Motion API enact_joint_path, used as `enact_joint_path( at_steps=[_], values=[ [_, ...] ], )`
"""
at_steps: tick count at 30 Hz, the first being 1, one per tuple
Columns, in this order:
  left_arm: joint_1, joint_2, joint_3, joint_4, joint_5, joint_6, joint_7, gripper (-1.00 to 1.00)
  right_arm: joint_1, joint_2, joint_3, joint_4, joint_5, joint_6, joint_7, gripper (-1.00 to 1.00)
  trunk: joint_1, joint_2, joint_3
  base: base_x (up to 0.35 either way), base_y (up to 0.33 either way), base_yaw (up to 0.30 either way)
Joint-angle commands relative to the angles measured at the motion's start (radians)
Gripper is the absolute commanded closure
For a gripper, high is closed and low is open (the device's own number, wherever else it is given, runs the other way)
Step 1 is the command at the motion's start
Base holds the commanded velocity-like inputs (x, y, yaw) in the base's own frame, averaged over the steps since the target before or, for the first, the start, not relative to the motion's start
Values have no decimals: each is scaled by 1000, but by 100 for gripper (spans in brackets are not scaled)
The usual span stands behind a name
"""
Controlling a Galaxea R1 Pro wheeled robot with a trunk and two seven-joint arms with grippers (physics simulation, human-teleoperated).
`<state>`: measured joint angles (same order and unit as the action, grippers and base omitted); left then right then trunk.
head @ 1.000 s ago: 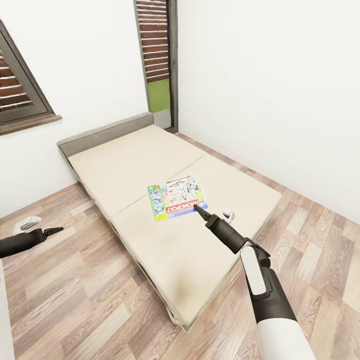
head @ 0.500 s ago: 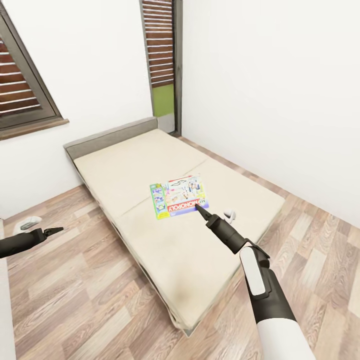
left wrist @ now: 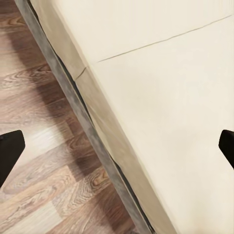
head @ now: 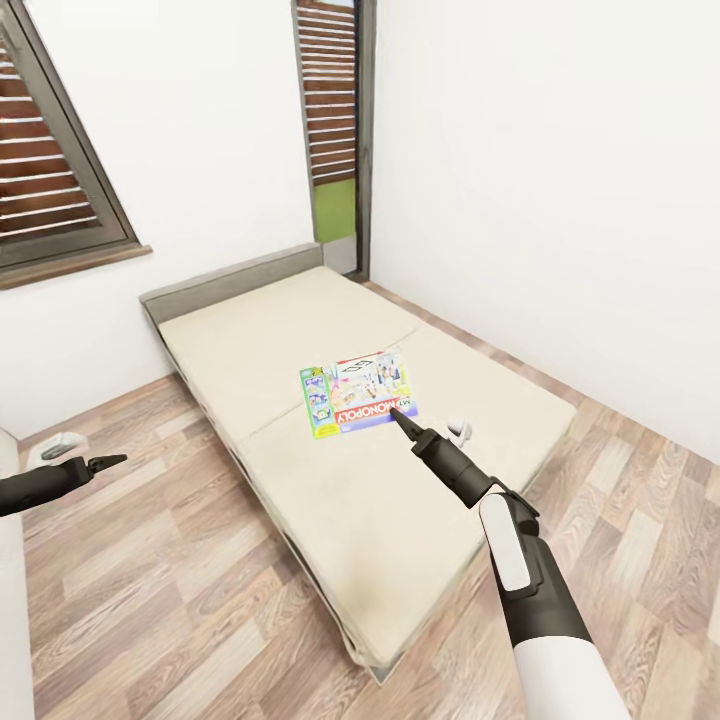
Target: Put all the toys in the child's room - the three board games (two on the bed and one on the table), the two jigsaw puzzles on the table, and the tennis ball on the table - inside the toy box on the table in the child's room.
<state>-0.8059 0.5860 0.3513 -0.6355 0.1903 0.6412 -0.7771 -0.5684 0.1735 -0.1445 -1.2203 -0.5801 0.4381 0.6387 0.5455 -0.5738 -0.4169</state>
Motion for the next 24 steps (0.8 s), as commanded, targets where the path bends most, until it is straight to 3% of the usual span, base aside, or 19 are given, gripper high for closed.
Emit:
enact_joint_path(
  at_steps=[1,24],
  values=[
    [-1,0,2,0,3,6,-2,-100,-1,1,-3,0,-6,8,3,100,0,-1,0,0,0,69],
    [0,0,0,0,2,6,-2,-100,-1,1,-3,1,-6,7,3,100,0,-1,39,0,0,67]
  ],
)
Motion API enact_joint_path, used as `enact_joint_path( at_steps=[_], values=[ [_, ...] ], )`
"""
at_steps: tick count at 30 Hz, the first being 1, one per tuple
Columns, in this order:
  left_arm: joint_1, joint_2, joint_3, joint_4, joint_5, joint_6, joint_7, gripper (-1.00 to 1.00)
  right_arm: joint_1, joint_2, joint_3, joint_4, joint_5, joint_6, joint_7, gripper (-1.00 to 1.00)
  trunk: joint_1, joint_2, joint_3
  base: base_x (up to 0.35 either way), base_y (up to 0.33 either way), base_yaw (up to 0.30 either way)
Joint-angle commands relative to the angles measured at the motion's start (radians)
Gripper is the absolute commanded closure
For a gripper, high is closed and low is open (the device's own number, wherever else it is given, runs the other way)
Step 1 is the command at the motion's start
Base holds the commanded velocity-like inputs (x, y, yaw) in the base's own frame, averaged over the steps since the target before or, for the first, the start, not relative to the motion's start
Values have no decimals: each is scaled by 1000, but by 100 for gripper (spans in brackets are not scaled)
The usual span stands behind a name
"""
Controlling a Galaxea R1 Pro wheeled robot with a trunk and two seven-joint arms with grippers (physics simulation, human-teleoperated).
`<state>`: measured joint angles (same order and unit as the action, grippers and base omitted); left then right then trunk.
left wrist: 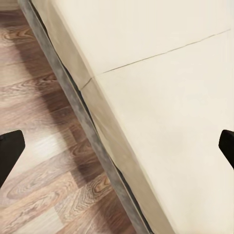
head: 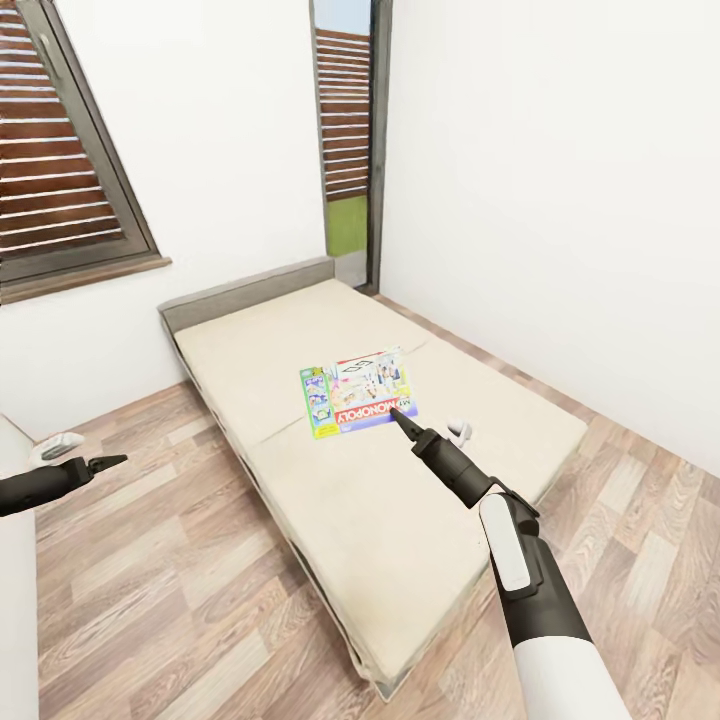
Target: Put all the toys in the child's room - the three board games (two on the bed and one on the table), the two jigsaw puzzles on the table, and the tennis ball on the table - inside the toy box on the table in the child's room.
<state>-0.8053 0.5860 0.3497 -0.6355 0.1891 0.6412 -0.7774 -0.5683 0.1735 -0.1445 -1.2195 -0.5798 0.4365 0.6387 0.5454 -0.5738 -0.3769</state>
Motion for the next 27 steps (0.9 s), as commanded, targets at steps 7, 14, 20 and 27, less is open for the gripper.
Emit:
enact_joint_path(
  at_steps=[7,14,20,27],
  values=[
    [-1,0,2,0,4,6,-2,-100,-1,1,-3,0,-6,8,3,100,0,-1,10,0,0,9],
    [-2,0,2,0,4,6,-2,-100,-1,1,-3,0,-6,8,4,100,0,-1,22,0,0,0],
    [-1,0,2,0,4,6,-2,-100,-1,1,-3,0,-6,8,4,100,0,-1,32,0,0,0],
    [-1,0,2,0,4,6,-2,-100,-1,1,-3,0,-5,8,6,100,0,-1,44,0,0,0]
  ],
)
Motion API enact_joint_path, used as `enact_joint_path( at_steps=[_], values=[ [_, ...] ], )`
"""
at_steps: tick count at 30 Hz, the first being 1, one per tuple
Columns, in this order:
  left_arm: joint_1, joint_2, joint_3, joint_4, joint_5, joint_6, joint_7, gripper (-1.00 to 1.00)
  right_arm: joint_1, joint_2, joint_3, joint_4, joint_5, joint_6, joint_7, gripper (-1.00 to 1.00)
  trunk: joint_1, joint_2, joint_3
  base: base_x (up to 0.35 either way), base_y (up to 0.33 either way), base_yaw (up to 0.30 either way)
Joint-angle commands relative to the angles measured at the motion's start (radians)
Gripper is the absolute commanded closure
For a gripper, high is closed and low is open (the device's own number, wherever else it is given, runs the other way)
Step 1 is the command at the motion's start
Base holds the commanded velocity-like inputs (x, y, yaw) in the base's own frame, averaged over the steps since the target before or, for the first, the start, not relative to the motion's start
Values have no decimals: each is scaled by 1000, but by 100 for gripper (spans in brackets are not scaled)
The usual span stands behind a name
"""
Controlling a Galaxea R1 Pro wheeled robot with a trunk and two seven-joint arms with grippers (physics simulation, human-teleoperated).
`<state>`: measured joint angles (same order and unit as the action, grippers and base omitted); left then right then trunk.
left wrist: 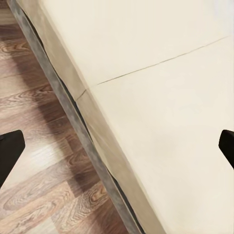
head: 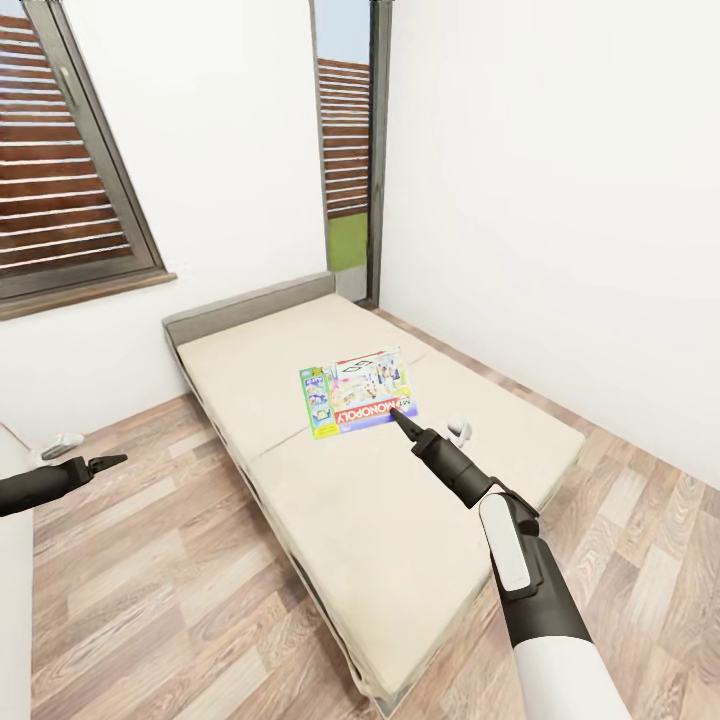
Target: Put all the toys in the child's room - the three board games (two on the bed and one on the table), the two jigsaw puzzles on the table, and the tennis ball on the table - inside the toy box on the table in the child's room.
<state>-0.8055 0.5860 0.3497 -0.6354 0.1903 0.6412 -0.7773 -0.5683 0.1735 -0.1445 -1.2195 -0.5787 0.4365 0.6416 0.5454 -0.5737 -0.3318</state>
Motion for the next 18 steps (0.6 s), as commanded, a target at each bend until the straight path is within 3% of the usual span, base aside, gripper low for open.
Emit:
enact_joint_path(
  at_steps=[1,11,18],
  values=[
    [-1,0,2,0,3,6,-2,-100,-1,1,-3,0,-6,8,3,100,0,-1,0,0,0,0],
    [-1,-1,2,0,3,6,-2,-100,-1,1,-3,0,-6,8,3,100,0,-1,17,0,-19,0],
    [-1,-2,2,0,3,6,-2,-100,-1,1,-3,0,-6,7,3,100,0,-1,29,35,-203,43]
  ],
)
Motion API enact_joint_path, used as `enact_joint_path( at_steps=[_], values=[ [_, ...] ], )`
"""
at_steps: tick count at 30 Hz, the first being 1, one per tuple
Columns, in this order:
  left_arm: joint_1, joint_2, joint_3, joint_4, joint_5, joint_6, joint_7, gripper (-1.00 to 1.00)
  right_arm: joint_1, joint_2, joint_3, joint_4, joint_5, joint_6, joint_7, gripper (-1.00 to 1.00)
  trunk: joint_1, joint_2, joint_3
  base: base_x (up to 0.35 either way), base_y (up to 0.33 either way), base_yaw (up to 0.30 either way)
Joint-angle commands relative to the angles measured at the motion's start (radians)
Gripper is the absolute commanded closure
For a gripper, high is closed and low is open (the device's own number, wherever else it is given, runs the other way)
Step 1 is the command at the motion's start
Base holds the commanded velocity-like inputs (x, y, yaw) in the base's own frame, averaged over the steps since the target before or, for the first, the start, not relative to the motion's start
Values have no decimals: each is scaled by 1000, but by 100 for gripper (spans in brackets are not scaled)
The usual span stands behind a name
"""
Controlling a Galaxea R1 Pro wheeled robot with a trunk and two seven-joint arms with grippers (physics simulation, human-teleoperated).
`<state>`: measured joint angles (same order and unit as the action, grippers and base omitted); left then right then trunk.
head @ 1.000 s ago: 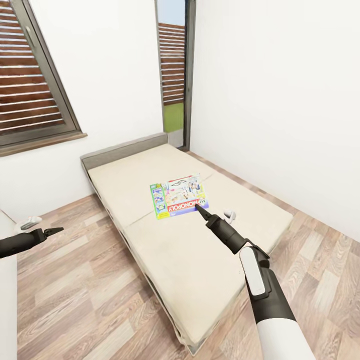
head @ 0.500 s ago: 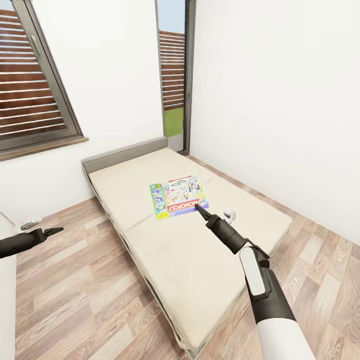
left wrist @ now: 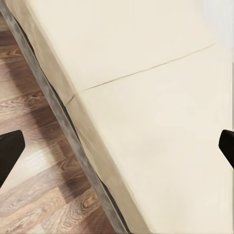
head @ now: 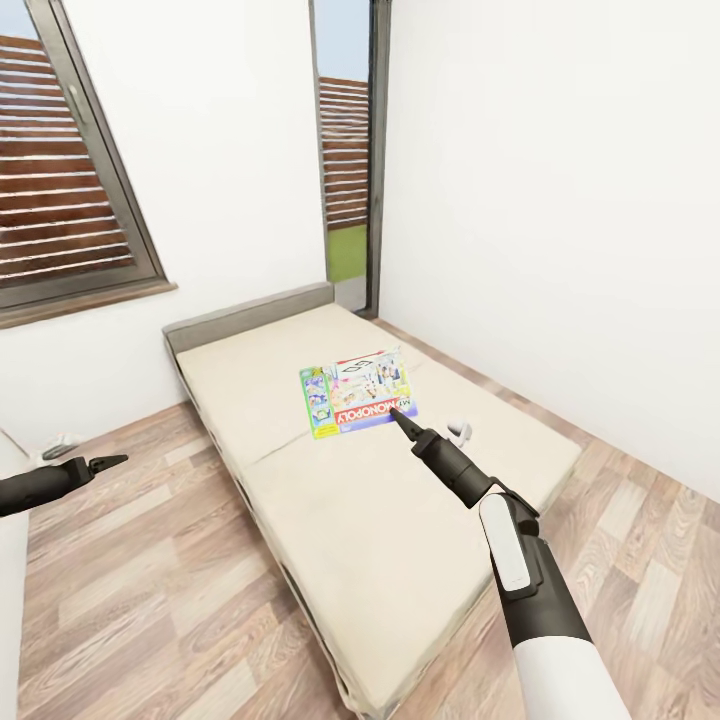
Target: Put all the toys in the child's room - the three board games (two on the bed and one on the table), the two jigsaw puzzles on the table, and the tennis ball on the table - inside the toy box on the table in the child's room.
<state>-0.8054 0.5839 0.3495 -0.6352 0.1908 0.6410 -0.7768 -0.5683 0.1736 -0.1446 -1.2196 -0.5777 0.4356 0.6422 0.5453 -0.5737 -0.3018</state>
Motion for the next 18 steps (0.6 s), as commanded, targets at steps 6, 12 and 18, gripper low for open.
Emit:
enact_joint_path(
  at_steps=[6,12,18],
  values=[
    [-1,0,2,0,2,6,-2,-100,-1,1,-3,0,-7,8,3,100,1,-1,9,44,-109,61],
    [-1,0,2,0,2,6,-2,-100,-1,1,-3,0,-7,8,3,100,1,-1,19,50,-64,66],
    [-1,1,3,0,2,6,-2,-100,-1,1,-3,0,-7,8,3,100,1,-1,29,15,-138,80]
  ],
)
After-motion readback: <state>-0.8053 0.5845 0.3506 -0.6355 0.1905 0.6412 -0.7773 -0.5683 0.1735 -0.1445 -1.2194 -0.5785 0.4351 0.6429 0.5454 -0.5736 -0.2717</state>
